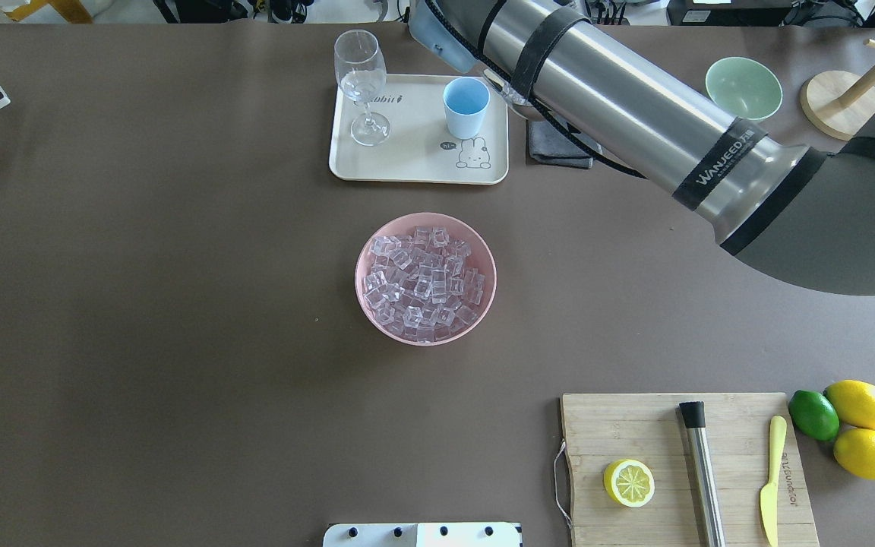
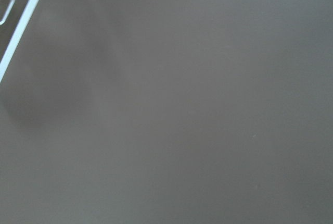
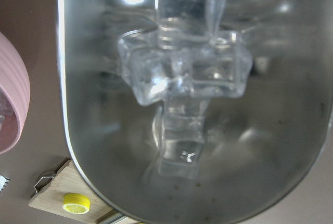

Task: Put ice in cup with scoop
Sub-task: 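Carry the scoop over the small blue cup on the tray with the right gripper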

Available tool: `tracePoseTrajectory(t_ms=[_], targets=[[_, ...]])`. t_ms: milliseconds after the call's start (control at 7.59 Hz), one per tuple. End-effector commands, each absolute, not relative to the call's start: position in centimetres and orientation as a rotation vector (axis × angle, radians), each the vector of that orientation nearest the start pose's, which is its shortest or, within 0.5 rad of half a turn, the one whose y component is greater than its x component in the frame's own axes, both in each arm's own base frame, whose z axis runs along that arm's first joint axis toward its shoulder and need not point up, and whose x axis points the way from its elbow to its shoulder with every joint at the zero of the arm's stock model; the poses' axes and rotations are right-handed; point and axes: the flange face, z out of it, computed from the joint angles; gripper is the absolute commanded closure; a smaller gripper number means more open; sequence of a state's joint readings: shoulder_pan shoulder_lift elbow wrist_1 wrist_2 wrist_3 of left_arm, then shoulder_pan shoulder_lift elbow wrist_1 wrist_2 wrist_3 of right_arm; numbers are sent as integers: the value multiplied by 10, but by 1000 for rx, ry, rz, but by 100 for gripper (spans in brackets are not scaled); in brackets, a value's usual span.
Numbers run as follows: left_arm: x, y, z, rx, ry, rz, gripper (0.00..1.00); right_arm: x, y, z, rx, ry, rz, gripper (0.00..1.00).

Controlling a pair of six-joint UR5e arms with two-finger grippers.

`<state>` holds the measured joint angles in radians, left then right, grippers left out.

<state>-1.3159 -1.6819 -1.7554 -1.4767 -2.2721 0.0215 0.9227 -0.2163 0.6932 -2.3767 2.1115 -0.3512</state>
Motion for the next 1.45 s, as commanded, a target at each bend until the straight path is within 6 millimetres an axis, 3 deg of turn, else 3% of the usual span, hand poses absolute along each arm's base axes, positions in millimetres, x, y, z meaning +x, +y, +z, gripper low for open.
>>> tracePoseTrajectory(t_ms=[0,132,263,658,922,1185,1317], targets=[[-21,-484,596,25,773,126,2,-458,-711,193,-421,-437,-922,100],[-52,-476,621,0,796,41,2,-459,-717,201,-431,-419,-924,100],[-64,-478,648,-40,797,-1,2,-461,-721,206,-430,-403,-928,100],[-67,-478,658,-55,791,-14,2,-466,-734,218,-419,-406,-925,100],[-79,-472,675,-79,799,-61,2,-466,-735,209,-433,-402,-931,100],[-84,-472,674,-74,837,-77,2,-466,-736,208,-455,-398,-965,100],[-82,-476,672,-74,836,-76,2,-464,-736,197,-445,-389,-993,100]])
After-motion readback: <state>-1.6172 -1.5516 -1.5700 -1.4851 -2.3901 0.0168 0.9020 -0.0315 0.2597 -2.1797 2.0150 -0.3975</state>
